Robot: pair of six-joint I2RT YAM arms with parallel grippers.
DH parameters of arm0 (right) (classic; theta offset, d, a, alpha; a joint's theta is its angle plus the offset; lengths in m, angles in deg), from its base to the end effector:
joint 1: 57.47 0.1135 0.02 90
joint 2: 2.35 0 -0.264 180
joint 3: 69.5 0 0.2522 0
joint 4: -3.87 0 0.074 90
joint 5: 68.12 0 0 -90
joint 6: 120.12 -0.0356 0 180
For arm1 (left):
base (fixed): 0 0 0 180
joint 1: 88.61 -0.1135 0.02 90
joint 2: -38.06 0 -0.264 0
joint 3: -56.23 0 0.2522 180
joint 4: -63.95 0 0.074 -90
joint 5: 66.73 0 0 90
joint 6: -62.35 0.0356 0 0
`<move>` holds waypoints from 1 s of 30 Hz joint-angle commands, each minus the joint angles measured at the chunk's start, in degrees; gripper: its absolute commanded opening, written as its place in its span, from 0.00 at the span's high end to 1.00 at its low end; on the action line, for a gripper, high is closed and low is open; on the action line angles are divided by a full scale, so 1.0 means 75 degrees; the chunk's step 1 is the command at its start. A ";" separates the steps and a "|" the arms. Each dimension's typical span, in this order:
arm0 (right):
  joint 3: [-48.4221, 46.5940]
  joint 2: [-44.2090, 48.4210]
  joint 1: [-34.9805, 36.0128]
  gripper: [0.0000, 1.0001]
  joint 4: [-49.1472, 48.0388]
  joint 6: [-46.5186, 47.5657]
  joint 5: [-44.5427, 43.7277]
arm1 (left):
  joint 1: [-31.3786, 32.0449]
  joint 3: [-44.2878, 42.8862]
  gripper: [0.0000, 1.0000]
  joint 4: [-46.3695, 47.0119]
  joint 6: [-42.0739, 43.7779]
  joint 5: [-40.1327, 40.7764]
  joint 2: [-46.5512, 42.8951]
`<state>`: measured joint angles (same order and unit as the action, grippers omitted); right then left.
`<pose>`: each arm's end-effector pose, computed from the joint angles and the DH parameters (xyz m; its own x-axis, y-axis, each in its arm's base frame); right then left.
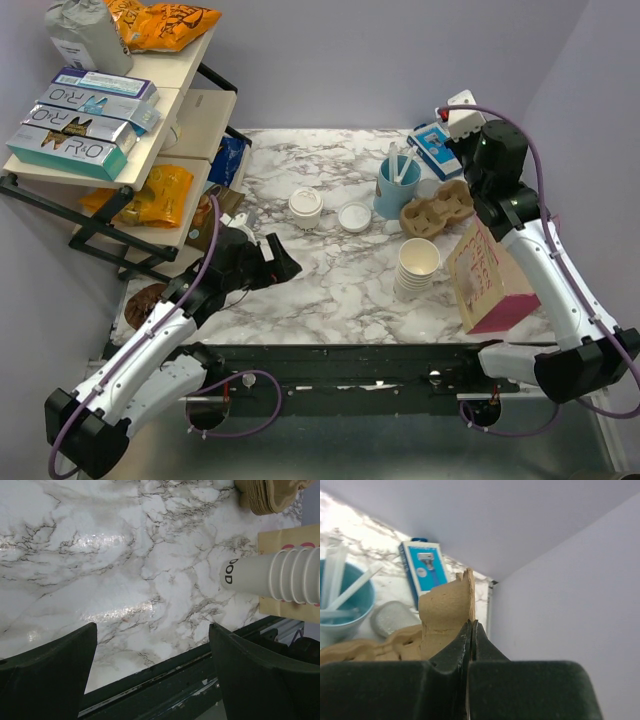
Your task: Pack the takeout coffee
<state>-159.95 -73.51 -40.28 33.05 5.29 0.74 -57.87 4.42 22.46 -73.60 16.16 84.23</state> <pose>0.2698 0.0700 0.4283 -0.1707 -0.6185 -0.7670 -0.0431 0.7824 -0.6213 0.1497 -0.0941 0.2647 -0.7765 -0.3680 -0.5115 0.0508 0.7725 -0.6330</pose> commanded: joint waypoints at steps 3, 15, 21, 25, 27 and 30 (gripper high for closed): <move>0.0193 -0.0146 0.0028 0.99 -0.1081 0.0949 -0.0966 | -0.0033 -0.0131 0.01 -0.0299 -0.0201 0.0046 -0.0355; 0.0463 0.1003 0.1514 0.99 -0.1623 0.1570 0.0569 | -0.0032 -0.0353 0.01 -0.0908 -0.0306 0.0397 -0.0683; 0.0790 0.1202 0.3904 0.99 -0.1482 0.1710 0.0125 | -0.0044 -0.0845 0.01 -0.1985 -0.0447 0.1319 -0.1175; 0.1271 0.1168 0.5545 0.99 -0.1342 0.1653 -0.0332 | -0.0044 -0.1197 0.01 -0.2981 -0.0833 0.2271 -0.1585; 0.1423 0.1027 0.6552 0.99 -0.1375 0.1664 -0.1103 | -0.0044 -0.1396 0.01 -0.3567 -0.1079 0.2588 -0.1855; 0.1845 0.0758 0.7678 0.99 -0.1680 0.1805 -0.1726 | -0.0044 -0.1525 0.01 -0.4247 -0.1337 0.3022 -0.2253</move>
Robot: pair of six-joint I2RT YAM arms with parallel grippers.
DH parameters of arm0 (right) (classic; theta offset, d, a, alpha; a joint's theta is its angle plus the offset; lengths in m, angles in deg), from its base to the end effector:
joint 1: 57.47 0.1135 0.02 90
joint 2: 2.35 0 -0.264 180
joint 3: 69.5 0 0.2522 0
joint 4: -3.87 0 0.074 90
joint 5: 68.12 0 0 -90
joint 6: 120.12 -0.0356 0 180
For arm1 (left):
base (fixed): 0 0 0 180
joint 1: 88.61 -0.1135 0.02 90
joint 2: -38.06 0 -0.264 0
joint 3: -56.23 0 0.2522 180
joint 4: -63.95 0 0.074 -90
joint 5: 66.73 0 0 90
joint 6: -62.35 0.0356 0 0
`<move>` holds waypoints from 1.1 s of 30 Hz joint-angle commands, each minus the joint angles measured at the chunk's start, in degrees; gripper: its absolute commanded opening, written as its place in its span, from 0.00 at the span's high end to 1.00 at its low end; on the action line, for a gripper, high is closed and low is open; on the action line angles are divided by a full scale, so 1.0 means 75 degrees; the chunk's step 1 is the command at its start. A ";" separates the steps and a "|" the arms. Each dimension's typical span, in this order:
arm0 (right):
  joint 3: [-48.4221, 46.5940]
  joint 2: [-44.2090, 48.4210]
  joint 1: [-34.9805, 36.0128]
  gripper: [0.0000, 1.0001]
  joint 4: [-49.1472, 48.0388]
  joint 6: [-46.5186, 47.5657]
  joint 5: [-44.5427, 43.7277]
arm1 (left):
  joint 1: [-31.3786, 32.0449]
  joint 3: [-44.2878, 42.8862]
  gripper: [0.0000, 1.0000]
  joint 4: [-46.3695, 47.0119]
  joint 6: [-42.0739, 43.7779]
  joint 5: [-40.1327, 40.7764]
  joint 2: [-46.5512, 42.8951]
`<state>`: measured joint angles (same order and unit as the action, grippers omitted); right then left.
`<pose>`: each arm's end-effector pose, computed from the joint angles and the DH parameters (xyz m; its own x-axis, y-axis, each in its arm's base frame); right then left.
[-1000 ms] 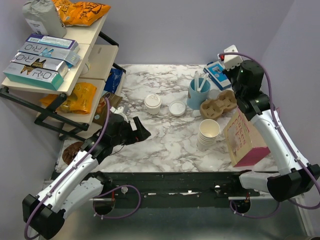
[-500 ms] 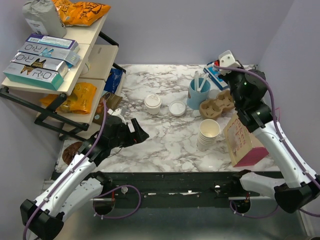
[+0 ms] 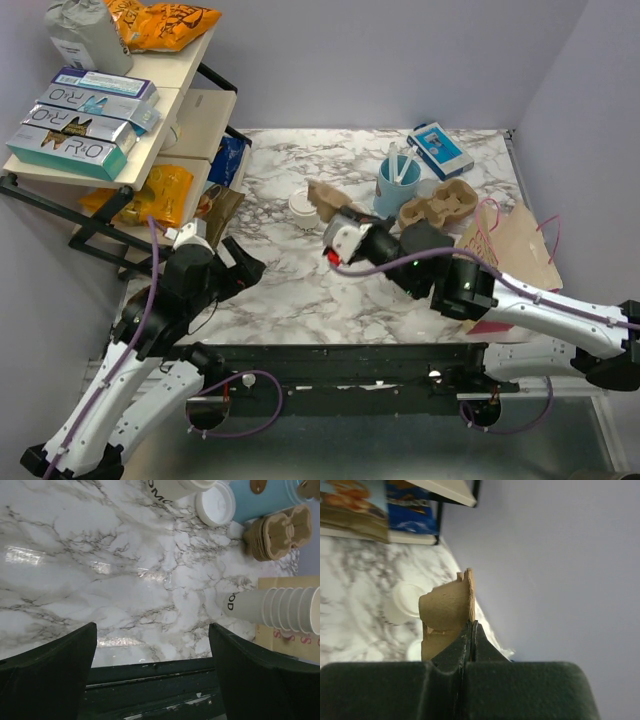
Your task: Pack the takeout coffee
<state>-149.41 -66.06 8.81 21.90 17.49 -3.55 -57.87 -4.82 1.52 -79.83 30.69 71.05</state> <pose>0.1151 0.2240 0.4172 0.4745 -0.5782 -0.6637 -0.4505 0.4882 -0.7474 0.0980 -0.0530 0.3142 -0.6255 -0.5394 -0.5637 -0.1287 0.7840 -0.6073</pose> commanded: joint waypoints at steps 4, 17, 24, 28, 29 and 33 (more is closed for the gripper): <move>0.0815 -0.0389 0.1849 0.99 -0.0370 0.0190 -0.0631 | -0.0044 -0.0293 0.01 -0.1738 -0.0718 0.1050 -0.1105; 0.1881 -0.2146 0.2014 0.99 -0.1658 0.0261 0.1269 | -0.0044 0.0035 0.01 -0.1528 -0.0718 0.0476 -0.1235; 0.1696 -0.3189 0.2166 0.96 -0.2631 -0.0312 0.1515 | -0.0044 0.0164 0.01 -0.1515 -0.0753 0.0429 -0.1188; 0.1520 -0.3822 0.2202 0.87 -0.3053 -0.0641 0.1293 | -0.0044 0.0211 0.01 -0.1539 -0.0765 0.0382 -0.1235; 0.1484 -0.3892 0.2213 0.84 -0.3066 -0.0746 0.1305 | -0.0044 0.0223 0.01 -0.1574 -0.0765 0.0382 -0.1258; 0.1320 -0.3941 0.2213 0.49 -0.3031 -0.1821 0.1294 | -0.0044 0.0211 0.01 -0.1621 -0.0753 0.0393 -0.1247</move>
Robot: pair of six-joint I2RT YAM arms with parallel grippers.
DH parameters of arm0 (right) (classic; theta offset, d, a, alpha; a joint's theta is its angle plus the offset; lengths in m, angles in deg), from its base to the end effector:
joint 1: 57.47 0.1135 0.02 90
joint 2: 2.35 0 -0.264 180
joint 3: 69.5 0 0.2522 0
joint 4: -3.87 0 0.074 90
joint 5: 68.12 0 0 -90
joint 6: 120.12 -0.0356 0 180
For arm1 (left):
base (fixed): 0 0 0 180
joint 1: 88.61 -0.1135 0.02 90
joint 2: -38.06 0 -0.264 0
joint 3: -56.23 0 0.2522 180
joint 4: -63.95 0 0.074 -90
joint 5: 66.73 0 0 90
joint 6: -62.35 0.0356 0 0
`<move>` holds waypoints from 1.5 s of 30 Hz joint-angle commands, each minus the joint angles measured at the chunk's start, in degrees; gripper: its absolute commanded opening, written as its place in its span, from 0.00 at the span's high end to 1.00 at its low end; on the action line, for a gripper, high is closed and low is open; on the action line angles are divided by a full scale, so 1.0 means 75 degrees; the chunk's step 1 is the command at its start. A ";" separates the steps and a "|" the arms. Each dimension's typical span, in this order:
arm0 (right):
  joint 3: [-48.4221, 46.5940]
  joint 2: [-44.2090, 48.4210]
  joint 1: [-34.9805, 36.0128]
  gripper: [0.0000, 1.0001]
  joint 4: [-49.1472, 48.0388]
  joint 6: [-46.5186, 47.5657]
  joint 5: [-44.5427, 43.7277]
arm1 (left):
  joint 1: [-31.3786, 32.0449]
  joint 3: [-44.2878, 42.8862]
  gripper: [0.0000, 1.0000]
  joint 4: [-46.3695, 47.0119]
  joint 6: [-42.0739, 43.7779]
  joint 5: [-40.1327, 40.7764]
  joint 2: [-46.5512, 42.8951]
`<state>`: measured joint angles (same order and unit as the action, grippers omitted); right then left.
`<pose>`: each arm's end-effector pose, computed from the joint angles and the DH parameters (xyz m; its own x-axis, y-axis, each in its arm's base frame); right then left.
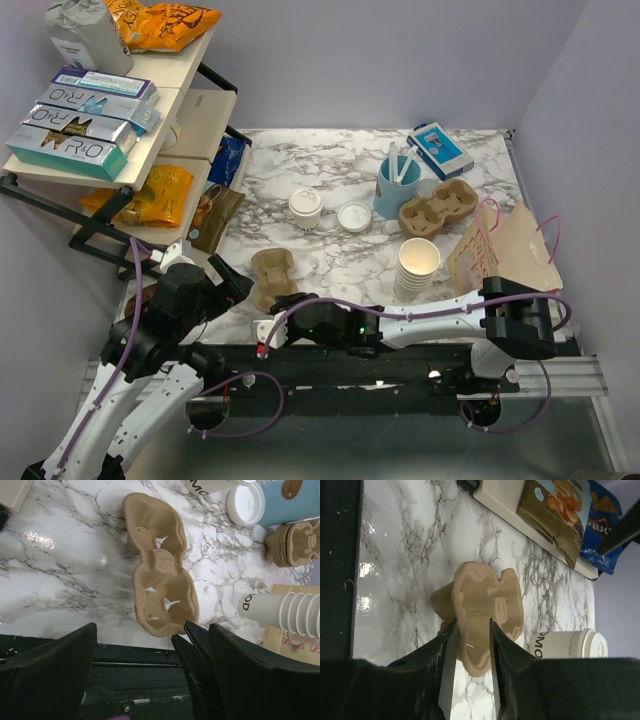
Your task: Pack the takeout coffee
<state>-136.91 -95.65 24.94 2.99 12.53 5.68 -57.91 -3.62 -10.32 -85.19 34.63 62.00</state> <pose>0.0574 0.3557 0.2212 0.5812 -0.5640 -0.5866 -0.7134 -0.0063 -0.7007 0.0624 -0.0289 0.3010 -0.5967 -0.6078 -0.5240 -0.2529 0.7621 -0.5960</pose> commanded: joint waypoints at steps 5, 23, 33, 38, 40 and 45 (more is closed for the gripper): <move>-0.0440 0.0813 0.0051 0.23 -0.0007 -0.2545 -0.1164 | -0.0038 -0.0019 0.01 0.0029 0.0066 -0.0166 -0.0064; -0.1999 0.5641 -0.3672 0.00 0.9766 -0.9753 -0.4812 | -0.0038 0.0426 0.01 0.1177 0.0722 -0.1080 0.0440; -0.2772 0.6100 -0.5197 0.02 1.0798 -0.9636 -0.4942 | -0.0038 0.0555 0.01 0.1599 0.0910 -0.1338 0.0745; -0.2609 0.5631 -0.6520 0.02 1.0752 -0.9274 -0.4122 | -0.0038 0.0578 0.01 0.1763 0.0922 -0.1385 0.0815; -0.2353 0.5584 -0.6698 0.02 1.0553 -0.9203 -0.3759 | -0.0038 0.0602 0.01 0.1798 0.0922 -0.1385 0.0827; -0.1790 0.5736 -0.6781 0.12 1.0412 -0.9308 -0.3078 | -0.0039 0.0590 0.01 0.1752 0.0992 -0.1350 0.0932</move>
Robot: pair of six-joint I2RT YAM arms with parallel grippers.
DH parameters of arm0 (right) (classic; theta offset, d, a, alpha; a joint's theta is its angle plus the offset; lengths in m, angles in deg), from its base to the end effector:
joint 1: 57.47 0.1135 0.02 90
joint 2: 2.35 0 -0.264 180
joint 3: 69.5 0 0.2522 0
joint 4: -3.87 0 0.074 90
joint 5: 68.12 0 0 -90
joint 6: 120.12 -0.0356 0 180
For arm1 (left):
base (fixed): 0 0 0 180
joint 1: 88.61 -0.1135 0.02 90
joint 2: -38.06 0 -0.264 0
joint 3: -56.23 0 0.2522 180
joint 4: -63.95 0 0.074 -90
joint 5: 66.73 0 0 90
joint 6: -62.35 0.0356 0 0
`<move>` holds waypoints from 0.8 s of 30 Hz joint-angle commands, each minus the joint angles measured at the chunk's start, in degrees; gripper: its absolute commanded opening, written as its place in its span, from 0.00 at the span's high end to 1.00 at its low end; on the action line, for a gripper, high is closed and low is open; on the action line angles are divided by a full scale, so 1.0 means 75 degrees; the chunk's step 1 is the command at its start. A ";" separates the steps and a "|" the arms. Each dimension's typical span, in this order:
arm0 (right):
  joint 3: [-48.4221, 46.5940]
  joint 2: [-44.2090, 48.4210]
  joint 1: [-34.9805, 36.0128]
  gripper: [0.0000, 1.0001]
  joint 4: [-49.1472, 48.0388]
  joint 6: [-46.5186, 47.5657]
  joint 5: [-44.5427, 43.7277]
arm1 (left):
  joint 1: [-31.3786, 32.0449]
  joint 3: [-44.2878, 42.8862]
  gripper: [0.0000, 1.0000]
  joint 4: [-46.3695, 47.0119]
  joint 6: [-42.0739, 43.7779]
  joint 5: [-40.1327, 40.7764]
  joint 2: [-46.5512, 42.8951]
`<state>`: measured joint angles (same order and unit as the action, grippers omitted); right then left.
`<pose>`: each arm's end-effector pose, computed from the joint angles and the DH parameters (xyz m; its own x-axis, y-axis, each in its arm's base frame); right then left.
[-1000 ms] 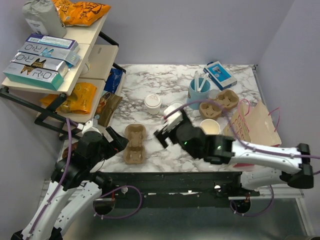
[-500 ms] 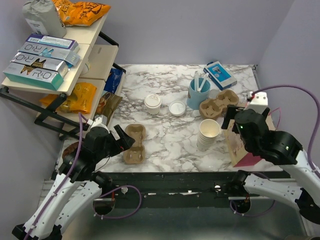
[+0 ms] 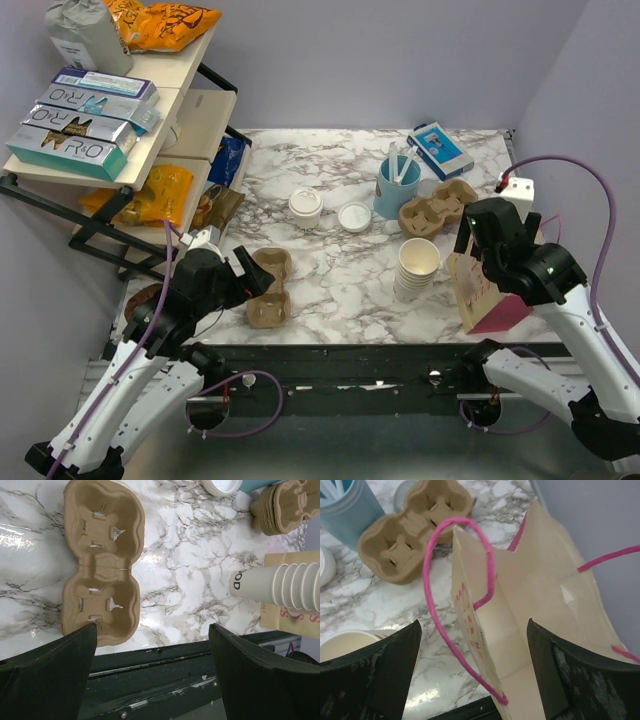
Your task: Pack the takeout coffee
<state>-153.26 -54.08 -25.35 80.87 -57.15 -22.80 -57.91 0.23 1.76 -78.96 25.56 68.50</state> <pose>0.1324 0.0535 0.3843 -0.5135 0.0592 -0.8560 0.3106 0.9428 -0.1211 0.0935 -0.0538 0.2907 -0.6974 -0.4930 -0.5203 -0.0988 0.7851 -0.6115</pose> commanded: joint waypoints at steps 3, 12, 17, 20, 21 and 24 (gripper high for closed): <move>0.0754 0.0380 -0.0087 0.39 -0.0018 -0.0158 0.0720 | -0.0039 0.0101 0.01 0.0164 0.0150 -0.0129 0.0078; 0.0007 0.0288 -0.0099 0.99 0.0227 0.0286 -0.0251 | -0.0038 0.0112 0.01 0.0164 0.0162 -0.0117 0.0055; -0.1329 -0.0005 -0.0099 0.99 0.0193 0.1538 -0.1073 | -0.0038 0.0054 0.01 0.0164 0.0185 -0.0117 0.0055; -0.2590 -0.0216 -0.0099 0.99 0.0123 0.2453 -0.1038 | -0.0038 0.0054 0.01 0.0222 0.0208 -0.0117 0.0078; -0.2875 -0.0251 -0.0099 0.99 0.0006 0.2629 -0.0980 | -0.0038 0.0054 0.01 0.0222 0.0208 -0.0117 0.0079; -0.3718 -0.0287 -0.0099 0.99 -0.0613 0.3974 -0.0512 | -0.0039 0.0077 0.01 0.0281 0.0232 -0.0140 0.0125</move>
<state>-173.26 -56.42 -25.72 81.13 -41.41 -27.09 -57.91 0.62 2.44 -78.24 25.56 69.02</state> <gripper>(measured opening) 0.016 0.990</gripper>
